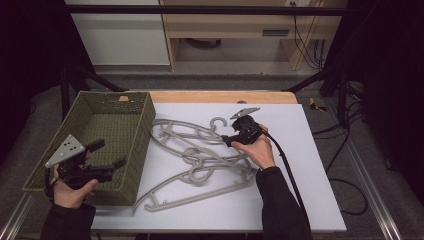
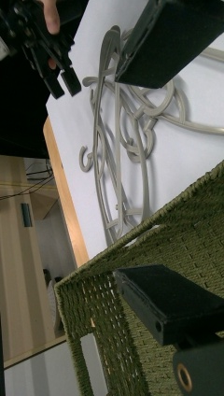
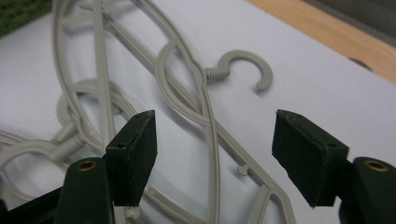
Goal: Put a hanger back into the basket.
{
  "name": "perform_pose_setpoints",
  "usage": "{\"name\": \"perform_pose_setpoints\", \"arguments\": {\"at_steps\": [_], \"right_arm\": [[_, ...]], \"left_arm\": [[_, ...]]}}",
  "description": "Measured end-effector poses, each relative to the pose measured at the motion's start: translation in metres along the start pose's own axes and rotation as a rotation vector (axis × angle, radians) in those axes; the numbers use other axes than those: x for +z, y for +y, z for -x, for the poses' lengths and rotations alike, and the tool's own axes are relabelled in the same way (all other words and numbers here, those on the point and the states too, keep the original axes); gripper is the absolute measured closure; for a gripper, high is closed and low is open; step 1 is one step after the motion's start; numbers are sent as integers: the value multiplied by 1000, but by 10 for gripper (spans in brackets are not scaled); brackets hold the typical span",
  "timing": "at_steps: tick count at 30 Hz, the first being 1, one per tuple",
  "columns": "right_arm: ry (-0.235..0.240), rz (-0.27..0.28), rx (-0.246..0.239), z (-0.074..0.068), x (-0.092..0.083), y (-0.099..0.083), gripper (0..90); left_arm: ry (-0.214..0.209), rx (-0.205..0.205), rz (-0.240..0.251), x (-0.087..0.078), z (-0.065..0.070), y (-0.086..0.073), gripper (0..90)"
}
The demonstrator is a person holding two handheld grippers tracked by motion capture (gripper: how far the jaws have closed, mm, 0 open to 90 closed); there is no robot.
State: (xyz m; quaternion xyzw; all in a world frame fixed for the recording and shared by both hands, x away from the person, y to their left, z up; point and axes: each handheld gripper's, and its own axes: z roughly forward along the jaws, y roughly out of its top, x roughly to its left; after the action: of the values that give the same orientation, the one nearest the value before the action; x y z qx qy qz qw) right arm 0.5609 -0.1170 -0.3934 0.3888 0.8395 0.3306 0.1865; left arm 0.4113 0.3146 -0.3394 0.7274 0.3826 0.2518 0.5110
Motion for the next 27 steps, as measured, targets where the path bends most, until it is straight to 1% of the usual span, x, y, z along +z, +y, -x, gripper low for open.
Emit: {"name": "perform_pose_setpoints", "arguments": {"at_steps": [1, 2, 3, 4, 5, 6, 7, 8, 9, 10, 11, 13, 15, 16, 17, 19, 22, 23, 24, 25, 26, 27], "right_arm": [[0, 0, 0, 0, 0, 0, 322], [2, -30, 1, 1, 8, -2, 333], [-3, -45, -2, 1, 11, -3, 347], [-3, -45, -2, 1, 11, -3, 347], [-1, -64, -3, 1, 17, -5, 380], [-4, -78, -1, 0, 20, -5, 387], [-6, -88, -1, -1, 23, -5, 405], [-6, -88, -1, -1, 23, -5, 405], [-8, -99, -13, 0, 26, -6, 420], [0, -112, 4, 0, 29, -6, 426], [-3, -137, 11, 2, 35, -8, 434], [-10, -165, -4, 4, 41, -11, 456], [-14, -174, -1, 4, 43, -12, 467], [-7, -192, 4, 5, 46, -13, 505], [-7, -192, 4, 5, 46, -13, 505], [-6, -205, 6, 5, 48, -14, 550], [8, -225, 13, 7, 53, -16, 630], [8, -225, 13, 7, 53, -16, 630], [16, -235, 28, 6, 54, -16, 644], [20, -238, 14, 7, 56, -17, 657], [25, -247, 26, 6, 59, -18, 690], [31, -257, 23, 6, 60, -18, 703]], "left_arm": [[-1, 0, 1, 0, 0, 0, 61], [-2, 5, -2, -1, 0, 1, 61], [-2, 7, -1, -1, 0, 1, 61], [-3, 7, 0, -1, 1, 1, 61], [-4, 8, 1, -1, 1, 1, 62], [-4, 7, 1, -1, 1, 1, 62], [-5, 6, 1, -1, 1, 1, 62], [-5, 7, -1, -1, 1, 1, 62], [-6, 3, 1, 0, 1, 1, 62], [-7, 3, 0, 0, 1, 1, 62], [-8, 7, -3, 0, 1, 1, 62], [-8, 8, -4, 0, 2, 1, 62], [-8, 10, -4, 0, 1, 1, 62], [-8, 9, -3, 0, 1, 1, 62], [-8, 5, 0, 0, 1, 1, 62], [-10, 8, -5, 0, 1, 1, 63], [-12, 10, -3, 0, 2, 1, 63], [-12, 10, -3, 0, 2, 1, 63], [-12, 10, -4, 0, 2, 1, 63], [-11, 10, -5, 0, 2, 1, 63], [-11, 8, -5, 0, 2, 1, 64], [-11, 8, -6, 1, 2, 1, 64]]}}
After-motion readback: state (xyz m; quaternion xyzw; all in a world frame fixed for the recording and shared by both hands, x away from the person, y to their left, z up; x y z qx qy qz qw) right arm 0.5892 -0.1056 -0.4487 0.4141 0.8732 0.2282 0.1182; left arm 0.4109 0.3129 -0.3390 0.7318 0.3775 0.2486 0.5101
